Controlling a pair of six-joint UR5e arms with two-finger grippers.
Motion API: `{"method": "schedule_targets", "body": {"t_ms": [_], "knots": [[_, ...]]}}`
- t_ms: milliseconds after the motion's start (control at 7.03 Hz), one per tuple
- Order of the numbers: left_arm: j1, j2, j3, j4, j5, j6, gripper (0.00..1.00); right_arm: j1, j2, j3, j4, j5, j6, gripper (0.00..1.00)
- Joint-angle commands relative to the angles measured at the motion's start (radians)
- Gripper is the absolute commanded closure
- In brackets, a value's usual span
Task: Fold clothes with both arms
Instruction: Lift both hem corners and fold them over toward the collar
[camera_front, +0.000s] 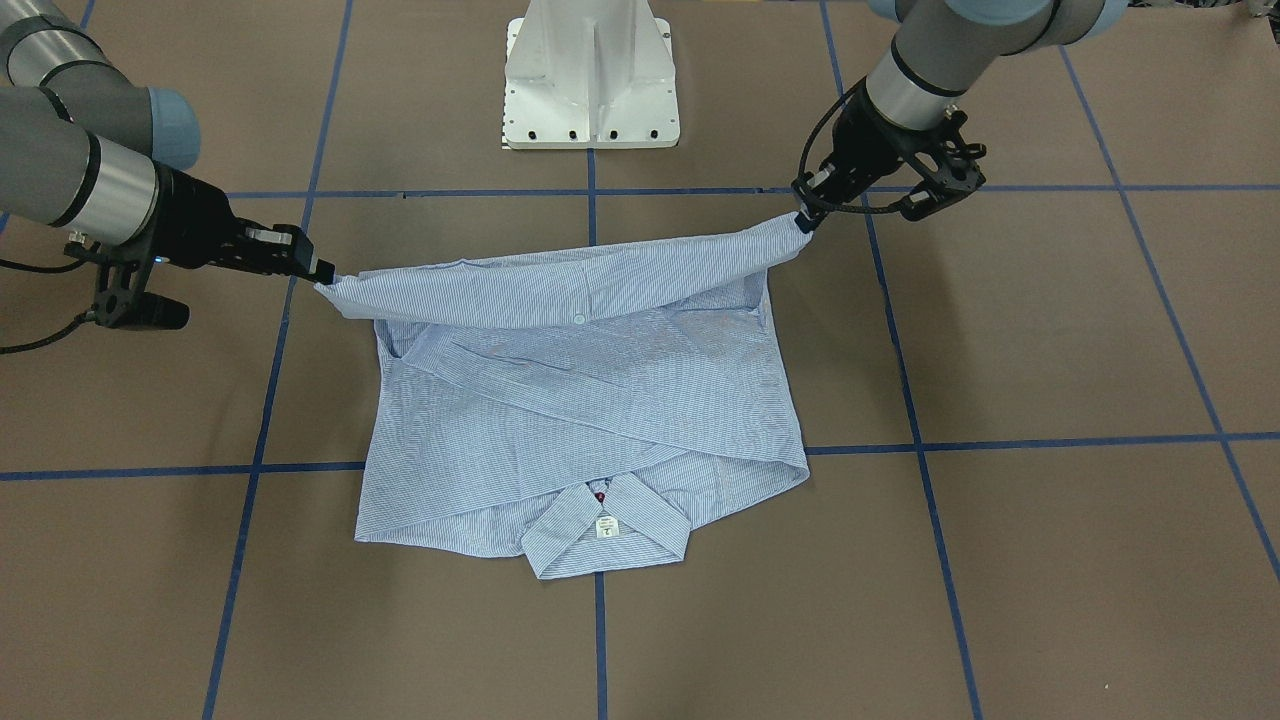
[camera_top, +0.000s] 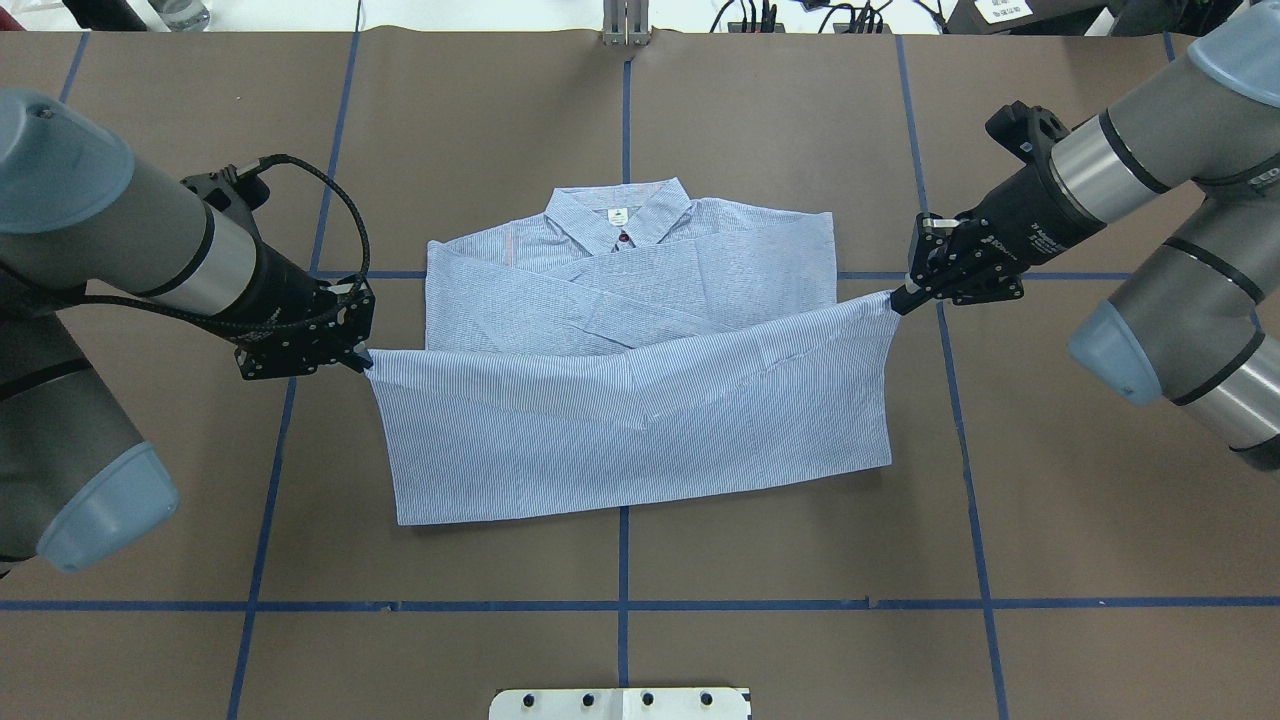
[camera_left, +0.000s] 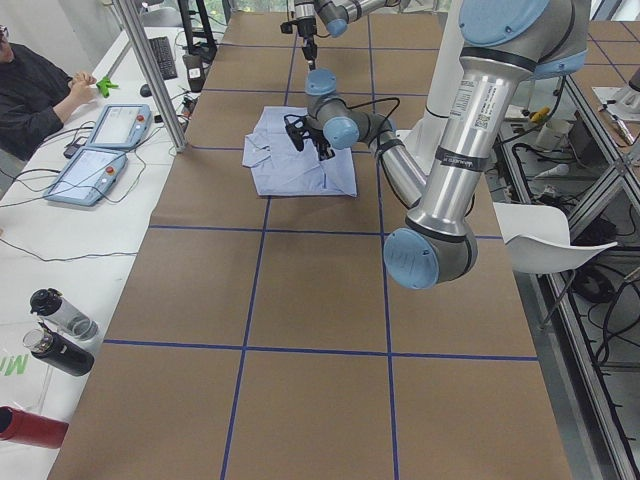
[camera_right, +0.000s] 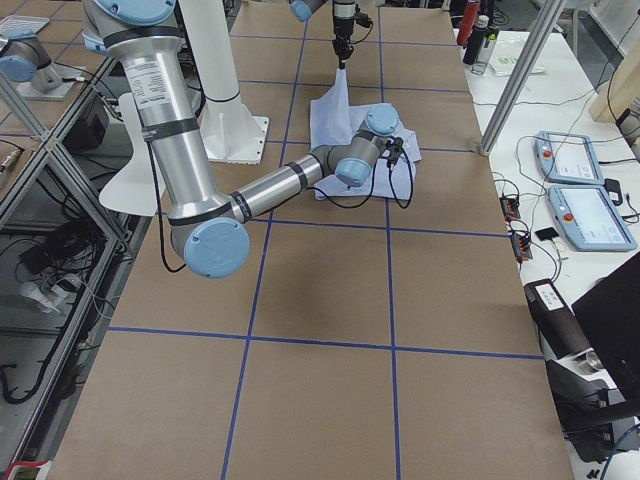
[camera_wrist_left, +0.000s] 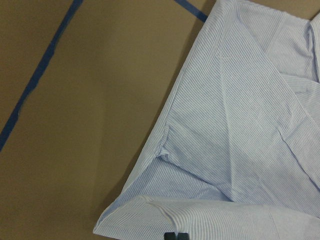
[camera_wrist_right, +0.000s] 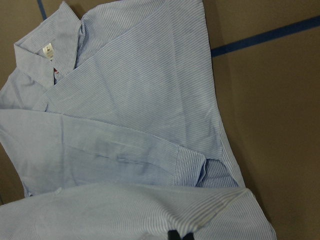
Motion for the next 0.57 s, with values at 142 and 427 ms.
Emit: {"method": "schedule_targets", "body": {"t_ms": [142,427], "knots": [[-0.042,-0.114,0.120,-0.008,-0.003,0.017,1.00,0.031,0.079,-0.090,0.000,-0.013,-0.003,1.00],[-0.071,-0.126,0.151,-0.015,-0.003,0.019,1.00,0.047,0.129,-0.158,0.003,-0.014,-0.006,1.00]]}}
